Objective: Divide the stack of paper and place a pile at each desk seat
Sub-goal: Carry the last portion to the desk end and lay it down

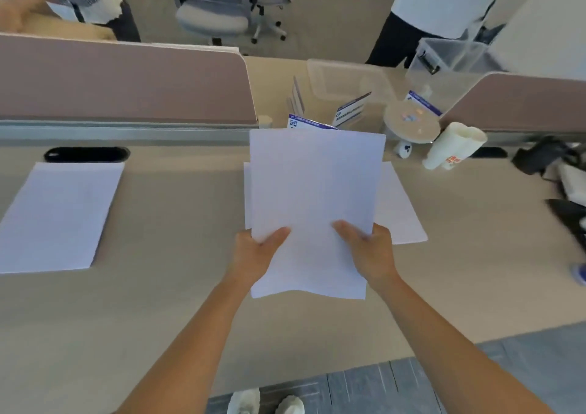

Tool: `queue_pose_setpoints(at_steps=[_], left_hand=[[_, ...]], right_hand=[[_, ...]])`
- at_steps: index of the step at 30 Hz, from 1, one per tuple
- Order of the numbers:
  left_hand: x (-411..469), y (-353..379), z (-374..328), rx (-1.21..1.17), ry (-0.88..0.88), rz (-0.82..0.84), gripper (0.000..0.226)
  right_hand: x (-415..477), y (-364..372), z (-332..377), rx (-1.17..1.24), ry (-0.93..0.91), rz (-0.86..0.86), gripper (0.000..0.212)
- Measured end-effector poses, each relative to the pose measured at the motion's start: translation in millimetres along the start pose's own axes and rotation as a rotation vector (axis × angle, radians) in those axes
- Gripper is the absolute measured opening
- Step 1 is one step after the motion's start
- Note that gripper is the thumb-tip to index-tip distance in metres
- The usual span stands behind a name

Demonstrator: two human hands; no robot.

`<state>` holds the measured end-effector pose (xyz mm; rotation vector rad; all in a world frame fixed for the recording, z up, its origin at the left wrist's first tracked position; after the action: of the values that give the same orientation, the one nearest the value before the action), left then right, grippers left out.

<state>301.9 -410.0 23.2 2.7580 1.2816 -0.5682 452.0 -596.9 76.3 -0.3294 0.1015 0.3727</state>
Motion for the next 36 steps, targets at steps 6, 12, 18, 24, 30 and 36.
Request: queue_pose_setpoints(at_steps=[6, 12, 18, 24, 30, 36], left_hand=[[-8, 76, -37, 0.003, 0.065, 0.207, 0.030], [-29, 134, -59, 0.089, 0.118, 0.325, 0.041], [-74, 194, -87, 0.092, 0.107, 0.340, 0.017], [-159, 300, -89, 0.115, 0.126, 0.362, 0.030], [-238, 400, -104, 0.137, 0.167, 0.433, 0.019], [-265, 456, -122, 0.144, 0.202, 0.468, 0.023]], right_hand=[[3, -86, 28, -0.110, 0.026, -0.147, 0.018], [-12, -153, 37, -0.168, -0.013, -0.210, 0.016], [-30, -232, 43, -0.137, -0.087, -0.224, 0.030], [-51, -358, 4, -0.210, -0.077, -0.303, 0.025], [-74, -481, -23, -0.263, -0.037, -0.389, 0.032], [-71, -551, -36, -0.173, 0.027, -0.422, 0.045]])
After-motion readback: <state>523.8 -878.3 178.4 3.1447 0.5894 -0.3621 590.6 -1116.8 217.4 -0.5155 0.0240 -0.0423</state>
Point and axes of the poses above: each hand's wrist, its own x-axis towards the middle knuckle, its own y-axis out of the palm, z = x × y, the point moved 8 cm from there along x, towards the middle knuckle, and after that the axes turned 3 degrees about -z, right-handed, at the moved point
